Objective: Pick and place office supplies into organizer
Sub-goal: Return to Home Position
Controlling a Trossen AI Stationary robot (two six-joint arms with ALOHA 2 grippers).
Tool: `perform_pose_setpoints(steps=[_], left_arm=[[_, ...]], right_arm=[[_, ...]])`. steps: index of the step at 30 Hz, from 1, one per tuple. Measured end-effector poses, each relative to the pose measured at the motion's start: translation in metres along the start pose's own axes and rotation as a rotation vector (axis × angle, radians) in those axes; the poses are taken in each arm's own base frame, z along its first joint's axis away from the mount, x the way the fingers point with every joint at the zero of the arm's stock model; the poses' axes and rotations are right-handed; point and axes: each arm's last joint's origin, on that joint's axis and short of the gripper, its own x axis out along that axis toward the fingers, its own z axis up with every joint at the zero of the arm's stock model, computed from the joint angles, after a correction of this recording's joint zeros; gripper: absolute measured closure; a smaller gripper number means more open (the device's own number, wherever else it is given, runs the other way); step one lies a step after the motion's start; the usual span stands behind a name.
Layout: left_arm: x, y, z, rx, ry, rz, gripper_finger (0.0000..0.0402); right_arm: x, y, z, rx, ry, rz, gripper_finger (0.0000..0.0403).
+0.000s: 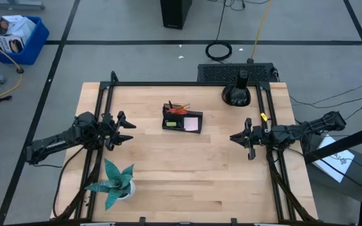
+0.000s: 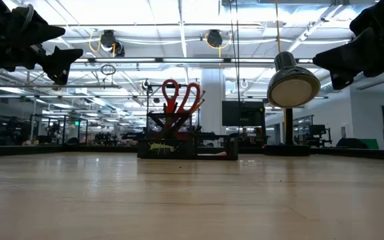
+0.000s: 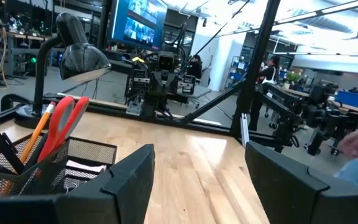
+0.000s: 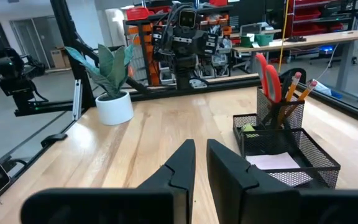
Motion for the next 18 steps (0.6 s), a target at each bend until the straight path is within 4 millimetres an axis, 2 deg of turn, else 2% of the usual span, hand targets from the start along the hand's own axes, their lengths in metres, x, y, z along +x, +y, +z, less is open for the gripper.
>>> perform_pose_setpoints(steps=[16, 18], left_arm=[[0.0000, 0.0000, 0.0000, -0.003, 0.000, 0.000, 0.0146], [0.0000, 0.0000, 0.0000, -0.002, 0.000, 0.000, 0.0146]], right_arm=[[0.0000, 0.0001, 0.0000, 0.000, 0.000, 0.003, 0.0369], [-0.0003, 0.0033, 0.0016, 0.040, -0.004, 0.109, 0.0369]])
